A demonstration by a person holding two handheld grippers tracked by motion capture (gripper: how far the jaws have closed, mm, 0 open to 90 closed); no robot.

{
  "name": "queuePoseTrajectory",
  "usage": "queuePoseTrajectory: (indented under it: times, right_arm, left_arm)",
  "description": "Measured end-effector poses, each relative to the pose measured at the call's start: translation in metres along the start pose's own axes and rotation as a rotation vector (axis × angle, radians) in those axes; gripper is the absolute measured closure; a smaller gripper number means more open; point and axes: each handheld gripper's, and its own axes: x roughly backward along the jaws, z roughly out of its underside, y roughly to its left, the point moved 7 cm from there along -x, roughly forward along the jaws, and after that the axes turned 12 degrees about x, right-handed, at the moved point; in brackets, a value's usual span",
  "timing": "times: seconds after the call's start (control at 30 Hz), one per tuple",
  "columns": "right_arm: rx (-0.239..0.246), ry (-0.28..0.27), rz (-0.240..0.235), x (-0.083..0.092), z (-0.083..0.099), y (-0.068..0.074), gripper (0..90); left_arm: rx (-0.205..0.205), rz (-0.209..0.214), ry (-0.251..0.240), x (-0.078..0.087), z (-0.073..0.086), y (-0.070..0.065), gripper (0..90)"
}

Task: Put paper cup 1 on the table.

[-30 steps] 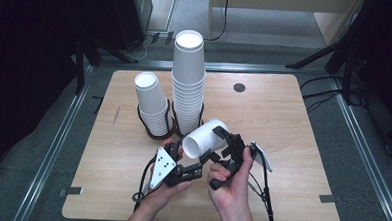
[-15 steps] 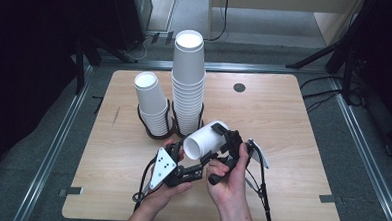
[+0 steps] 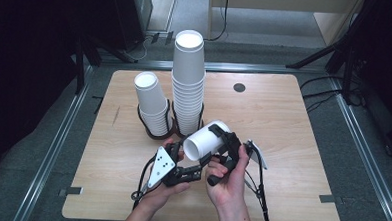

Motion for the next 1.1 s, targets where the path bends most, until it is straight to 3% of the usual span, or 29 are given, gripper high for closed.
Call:
queuePoseTrajectory:
  times: [0.27,0.33,0.4,0.47,0.5,0.73,0.83,0.87,0.9,0.93,0.97,1.0,1.03,1.1]
  right_arm:
    - [0.064,-0.030,-0.003,-0.002,0.001,0.000,14.2]
    - [0.090,-0.044,0.004,-0.001,-0.001,0.000,14.6]
    - [0.105,-0.056,-0.004,0.000,-0.002,0.002,14.6]
    - [0.133,-0.073,-0.014,0.002,-0.005,0.004,14.6]
    - [0.170,-0.092,-0.011,0.003,-0.007,0.007,14.6]
    - [0.247,-0.137,0.023,0.006,-0.016,0.008,14.8]
    - [0.321,-0.166,0.039,0.007,-0.020,0.012,14.9]
    - [0.321,-0.166,0.039,0.007,-0.020,0.012,14.9]
    - [0.391,-0.184,0.040,0.009,-0.021,0.017,14.8]
    - [0.391,-0.184,0.040,0.009,-0.021,0.017,14.8]
    - [0.458,-0.198,0.053,0.010,-0.023,0.021,14.8]
    - [0.458,-0.198,0.053,0.010,-0.023,0.021,14.8]
    - [0.527,-0.209,0.069,0.013,-0.025,0.024,14.8]
    - [0.581,-0.222,0.073,0.016,-0.027,0.028,14.9]
  left_arm:
    - [0.029,-0.016,0.062,0.003,-0.001,0.003,21.4]
    - [0.016,-0.028,0.094,0.004,-0.002,0.003,21.3]
    - [0.014,-0.028,0.094,0.005,-0.003,0.002,20.7]
    - [0.015,-0.028,0.098,0.005,-0.005,0.002,18.1]
    - [0.025,-0.020,0.113,0.006,-0.006,0.003,16.4]
    - [0.046,-0.017,0.160,0.008,-0.008,0.005,2.1]
    - [0.044,-0.023,0.187,0.009,-0.006,0.008,2.0]
    - [0.044,-0.023,0.187,0.009,-0.006,0.008,2.0]
    - [0.053,-0.023,0.192,0.009,-0.006,0.009,2.0]
    - [0.053,-0.023,0.192,0.009,-0.006,0.009,1.9]
    - [0.054,-0.025,0.196,0.010,-0.006,0.010,2.0]
    - [0.054,-0.025,0.196,0.010,-0.006,0.010,2.0]
    - [0.054,-0.026,0.197,0.010,-0.006,0.012,2.0]
    - [0.059,-0.030,0.197,0.011,-0.006,0.013,1.9]
